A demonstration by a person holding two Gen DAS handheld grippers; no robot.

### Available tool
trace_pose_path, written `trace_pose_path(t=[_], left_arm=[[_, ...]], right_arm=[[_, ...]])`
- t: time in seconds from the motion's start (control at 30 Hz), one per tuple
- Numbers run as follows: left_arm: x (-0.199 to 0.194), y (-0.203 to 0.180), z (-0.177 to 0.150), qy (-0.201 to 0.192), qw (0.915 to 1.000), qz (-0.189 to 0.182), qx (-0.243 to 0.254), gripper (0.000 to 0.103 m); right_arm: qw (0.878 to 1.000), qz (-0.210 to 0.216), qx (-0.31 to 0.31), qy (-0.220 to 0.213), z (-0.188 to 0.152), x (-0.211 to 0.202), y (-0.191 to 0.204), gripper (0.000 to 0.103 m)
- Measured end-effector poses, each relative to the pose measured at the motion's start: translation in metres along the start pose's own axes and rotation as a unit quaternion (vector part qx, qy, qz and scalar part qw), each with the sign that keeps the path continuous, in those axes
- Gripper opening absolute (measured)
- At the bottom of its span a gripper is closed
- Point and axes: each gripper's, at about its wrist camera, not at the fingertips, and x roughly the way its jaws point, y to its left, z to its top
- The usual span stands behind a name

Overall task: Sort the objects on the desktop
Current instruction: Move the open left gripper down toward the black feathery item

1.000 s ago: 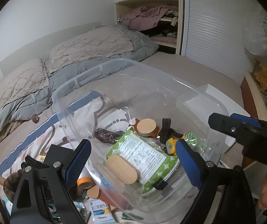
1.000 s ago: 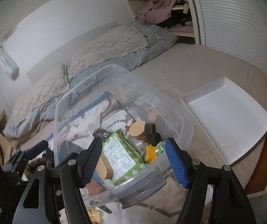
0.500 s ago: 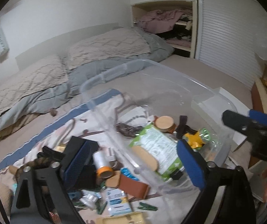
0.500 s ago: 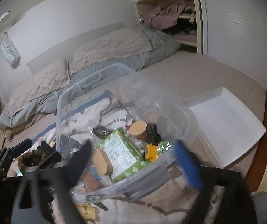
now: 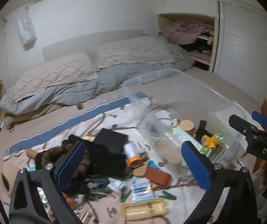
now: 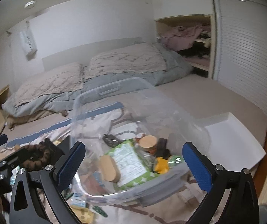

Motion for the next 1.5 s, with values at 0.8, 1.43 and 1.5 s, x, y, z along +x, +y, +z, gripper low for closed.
trace_pose_path(t=[0.8,1.43,1.5], left_arm=[[-0.084,0.165,-0.095,-0.015,0.9818,0.137,-0.131,0.103],[-0.109,0.217,-0.124,-0.03,0.9693,0.165,-0.18,0.103],[-0.11,0.219,-0.125,-0.031,0.9698,0.164,-0.178,0.103]], right_arm=[[0.961,0.224,-0.163,0.018,-0.046,-0.006,0.149,0.103],[0.962,0.236,-0.137,0.002,-0.046,0.0,0.15,0.103],[0.961,0.248,-0.126,0.003,-0.046,0.001,0.151,0.103]])
